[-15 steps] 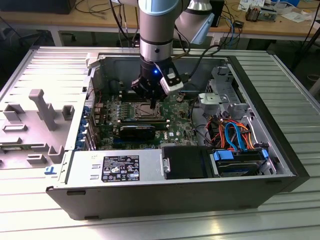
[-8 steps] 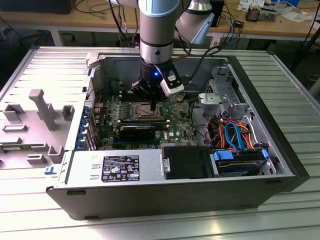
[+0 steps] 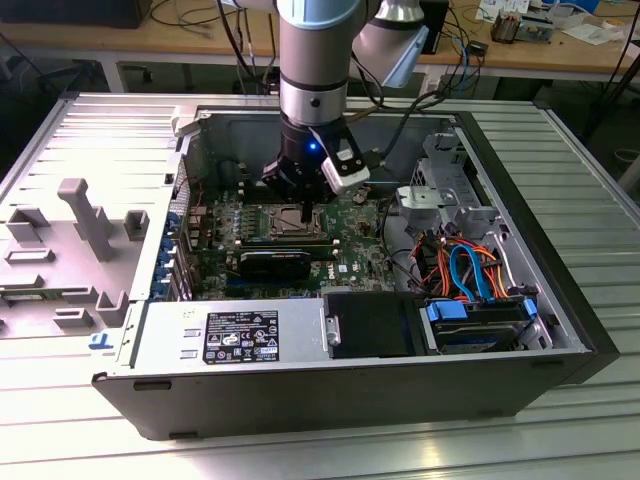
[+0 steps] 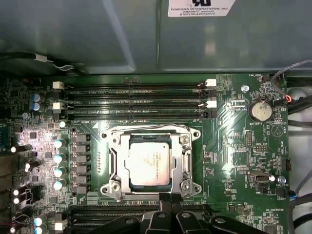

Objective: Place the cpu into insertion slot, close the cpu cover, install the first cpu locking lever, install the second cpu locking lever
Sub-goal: 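Install the second cpu locking lever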

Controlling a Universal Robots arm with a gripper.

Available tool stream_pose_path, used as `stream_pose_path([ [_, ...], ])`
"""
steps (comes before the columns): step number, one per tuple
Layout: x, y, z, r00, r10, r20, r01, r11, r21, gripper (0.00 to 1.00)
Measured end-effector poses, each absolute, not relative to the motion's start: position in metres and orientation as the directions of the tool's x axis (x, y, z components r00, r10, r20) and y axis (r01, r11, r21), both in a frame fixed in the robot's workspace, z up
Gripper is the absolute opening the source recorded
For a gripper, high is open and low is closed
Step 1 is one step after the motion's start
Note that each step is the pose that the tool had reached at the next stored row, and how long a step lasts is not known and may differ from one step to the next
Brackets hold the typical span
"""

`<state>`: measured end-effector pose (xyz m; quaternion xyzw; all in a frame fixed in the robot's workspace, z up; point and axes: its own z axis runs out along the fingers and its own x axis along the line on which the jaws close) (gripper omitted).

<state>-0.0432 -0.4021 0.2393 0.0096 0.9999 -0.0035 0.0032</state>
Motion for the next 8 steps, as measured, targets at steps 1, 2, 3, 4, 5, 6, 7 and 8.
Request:
stream_pose_path([
  [1, -0.043, -0.408, 0.239, -1.0, 0.019, -0.006, 0.019, 1.0, -0.007, 0.11],
  [2, -0.043, -0.413, 0.239, -1.0, 0.018, -0.006, 0.018, 1.0, -0.007, 0.11],
  [3, -0.045, -0.415, 0.238, -1.0, 0.014, -0.006, 0.014, 1.0, -0.007, 0.11],
  [4, -0.047, -0.415, 0.238, -1.0, 0.006, -0.006, 0.007, 1.0, -0.007, 0.11],
  [5, -0.05, -0.415, 0.237, -1.0, 0.002, -0.006, 0.002, 1.0, -0.007, 0.11],
  [6, -0.054, -0.415, 0.237, -1.0, -0.007, -0.005, -0.007, 1.0, -0.007, 0.11],
  [7, -0.055, -0.415, 0.237, -1.0, -0.015, -0.003, -0.015, 1.0, -0.007, 0.11],
  [8, -0.055, -0.415, 0.237, -0.999, -0.036, -0.002, -0.036, 0.999, -0.007, 0.11],
])
